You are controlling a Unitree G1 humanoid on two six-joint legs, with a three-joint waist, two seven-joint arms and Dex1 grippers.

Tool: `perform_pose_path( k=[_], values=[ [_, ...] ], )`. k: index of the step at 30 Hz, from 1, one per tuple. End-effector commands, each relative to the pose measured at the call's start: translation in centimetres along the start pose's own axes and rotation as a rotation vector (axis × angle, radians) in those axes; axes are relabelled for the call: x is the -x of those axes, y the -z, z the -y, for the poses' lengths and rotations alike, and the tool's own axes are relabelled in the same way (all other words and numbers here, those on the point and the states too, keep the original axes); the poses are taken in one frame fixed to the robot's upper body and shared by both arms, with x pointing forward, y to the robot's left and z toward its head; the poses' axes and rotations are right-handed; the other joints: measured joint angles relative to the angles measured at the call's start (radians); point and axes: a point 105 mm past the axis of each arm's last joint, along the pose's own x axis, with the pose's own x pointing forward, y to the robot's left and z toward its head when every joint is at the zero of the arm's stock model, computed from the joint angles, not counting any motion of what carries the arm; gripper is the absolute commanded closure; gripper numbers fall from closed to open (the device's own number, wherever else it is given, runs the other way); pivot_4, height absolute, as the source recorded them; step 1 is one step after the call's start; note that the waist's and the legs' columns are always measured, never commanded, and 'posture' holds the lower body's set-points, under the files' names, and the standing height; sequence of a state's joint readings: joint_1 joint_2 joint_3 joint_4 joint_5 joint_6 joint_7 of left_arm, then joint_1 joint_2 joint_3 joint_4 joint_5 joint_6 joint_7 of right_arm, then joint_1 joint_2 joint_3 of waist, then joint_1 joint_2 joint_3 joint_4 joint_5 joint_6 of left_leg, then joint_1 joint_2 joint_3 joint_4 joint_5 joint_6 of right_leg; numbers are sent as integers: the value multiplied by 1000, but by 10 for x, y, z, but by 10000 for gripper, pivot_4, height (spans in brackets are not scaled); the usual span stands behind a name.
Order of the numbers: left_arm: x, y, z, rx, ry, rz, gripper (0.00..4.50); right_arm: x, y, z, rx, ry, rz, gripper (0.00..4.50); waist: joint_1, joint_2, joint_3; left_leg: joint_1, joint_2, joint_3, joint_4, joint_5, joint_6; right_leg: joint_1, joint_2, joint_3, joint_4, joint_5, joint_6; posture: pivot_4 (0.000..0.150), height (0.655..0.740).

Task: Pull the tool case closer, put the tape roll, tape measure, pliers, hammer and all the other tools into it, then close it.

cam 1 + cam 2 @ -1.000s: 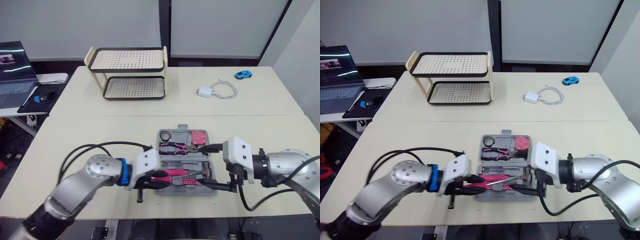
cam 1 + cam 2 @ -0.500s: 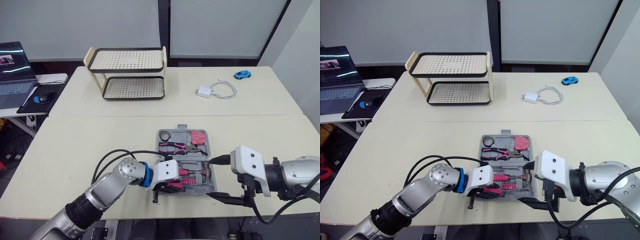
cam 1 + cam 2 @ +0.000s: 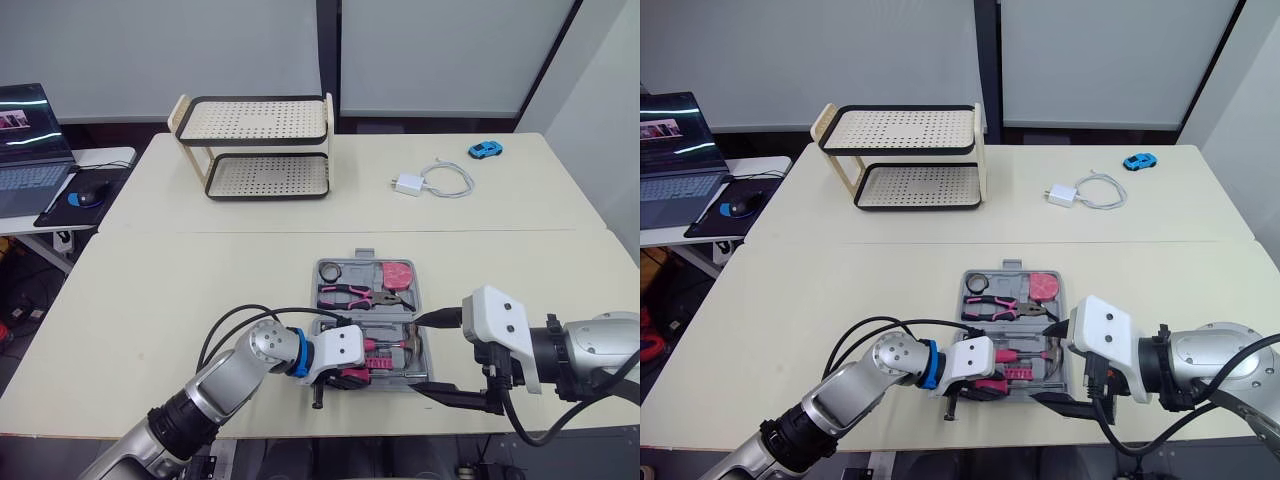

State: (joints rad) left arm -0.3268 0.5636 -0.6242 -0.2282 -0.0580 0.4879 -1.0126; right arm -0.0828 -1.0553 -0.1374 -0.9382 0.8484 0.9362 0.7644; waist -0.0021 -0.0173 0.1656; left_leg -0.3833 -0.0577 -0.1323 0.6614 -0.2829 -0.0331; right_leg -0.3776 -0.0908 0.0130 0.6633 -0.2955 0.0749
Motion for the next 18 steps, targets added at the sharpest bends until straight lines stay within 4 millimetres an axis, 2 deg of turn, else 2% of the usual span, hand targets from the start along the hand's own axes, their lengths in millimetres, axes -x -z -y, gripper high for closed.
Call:
perform_pose_path(
  k=[1, 7, 15, 18],
  values=[
    [-1, -7, 0, -25, 0, 28, 34401, 2, -6, -1, 36, 6, 10, 0, 0, 0, 0, 0, 0, 0, 0, 0, 0, 0, 0, 0, 0, 0, 0, 1500, 7400],
    [5, -18, 4, -39, 5, 85, 15972, 1, -8, -1, 23, 9, 26, 0, 0, 0, 0, 0, 0, 0, 0, 0, 0, 0, 0, 0, 0, 0, 0, 1500, 7400],
    [42, -51, -1, -111, -36, 179, 15972, 0, -6, 0, 21, 13, 26, 0, 0, 0, 0, 0, 1, 0, 0, 0, 0, 0, 0, 0, 0, 0, 0, 1500, 7400],
    [48, -48, -1, -102, -28, 192, 21921, -1, -5, 0, 19, 13, 26, 0, 0, 0, 0, 0, 1, 0, 0, 0, 0, 0, 0, 0, 0, 0, 0, 1500, 7400]
  ],
)
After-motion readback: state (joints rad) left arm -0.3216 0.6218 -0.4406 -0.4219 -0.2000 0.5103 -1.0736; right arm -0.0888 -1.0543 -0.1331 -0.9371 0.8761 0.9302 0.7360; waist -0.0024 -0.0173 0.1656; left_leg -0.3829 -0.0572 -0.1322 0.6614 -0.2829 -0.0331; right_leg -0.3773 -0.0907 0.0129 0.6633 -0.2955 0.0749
